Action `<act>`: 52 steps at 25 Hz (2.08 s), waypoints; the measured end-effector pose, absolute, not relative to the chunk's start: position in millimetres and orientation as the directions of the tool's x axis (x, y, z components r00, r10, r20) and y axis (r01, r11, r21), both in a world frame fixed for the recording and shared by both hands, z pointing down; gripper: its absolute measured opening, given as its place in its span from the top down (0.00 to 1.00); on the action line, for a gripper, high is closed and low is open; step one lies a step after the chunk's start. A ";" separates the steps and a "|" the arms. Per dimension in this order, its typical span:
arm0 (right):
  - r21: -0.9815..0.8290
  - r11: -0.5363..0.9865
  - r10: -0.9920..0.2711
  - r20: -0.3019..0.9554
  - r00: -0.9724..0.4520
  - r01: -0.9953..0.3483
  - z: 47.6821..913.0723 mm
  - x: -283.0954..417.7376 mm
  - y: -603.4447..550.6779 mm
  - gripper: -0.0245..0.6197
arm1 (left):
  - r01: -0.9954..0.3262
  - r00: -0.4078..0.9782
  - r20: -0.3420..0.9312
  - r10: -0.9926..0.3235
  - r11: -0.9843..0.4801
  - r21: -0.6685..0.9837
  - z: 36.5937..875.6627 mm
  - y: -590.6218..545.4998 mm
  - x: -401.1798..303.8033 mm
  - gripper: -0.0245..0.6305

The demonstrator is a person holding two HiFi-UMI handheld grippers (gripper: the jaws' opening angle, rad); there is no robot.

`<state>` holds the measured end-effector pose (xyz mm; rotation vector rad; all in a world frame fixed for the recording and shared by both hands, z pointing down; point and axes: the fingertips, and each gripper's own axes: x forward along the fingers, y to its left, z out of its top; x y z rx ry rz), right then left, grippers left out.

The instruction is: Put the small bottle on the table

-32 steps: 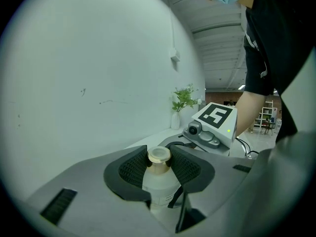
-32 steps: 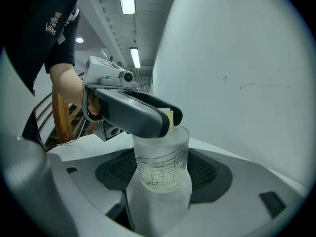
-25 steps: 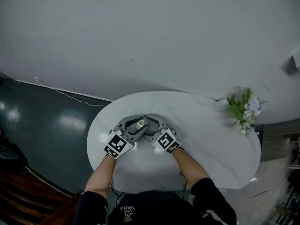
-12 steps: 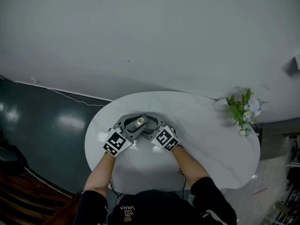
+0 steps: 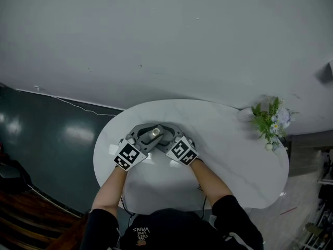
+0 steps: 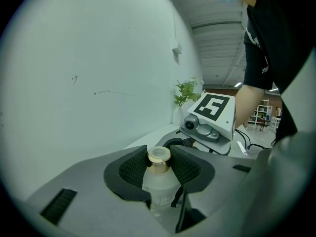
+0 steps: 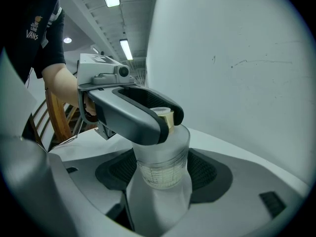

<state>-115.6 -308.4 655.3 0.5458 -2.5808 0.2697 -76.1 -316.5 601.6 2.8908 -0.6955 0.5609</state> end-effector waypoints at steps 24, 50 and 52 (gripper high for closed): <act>-0.123 0.848 -0.409 0.468 -0.783 -0.516 640.2 -79.9 -300.4 0.53 | -0.491 0.827 0.320 -0.462 -0.871 0.013 597.9 -316.6 -75.3 0.60; -0.033 0.824 -0.533 0.295 -0.793 -0.566 549.0 -59.6 -245.9 0.58 | -0.656 0.735 0.197 -0.648 -0.754 -0.033 528.4 -252.2 -101.4 0.75; -0.021 0.819 -0.548 0.269 -0.792 -0.574 538.4 -56.5 -239.4 0.76 | -0.661 0.732 0.187 -0.656 -0.749 -0.040 520.4 -242.2 -101.5 0.79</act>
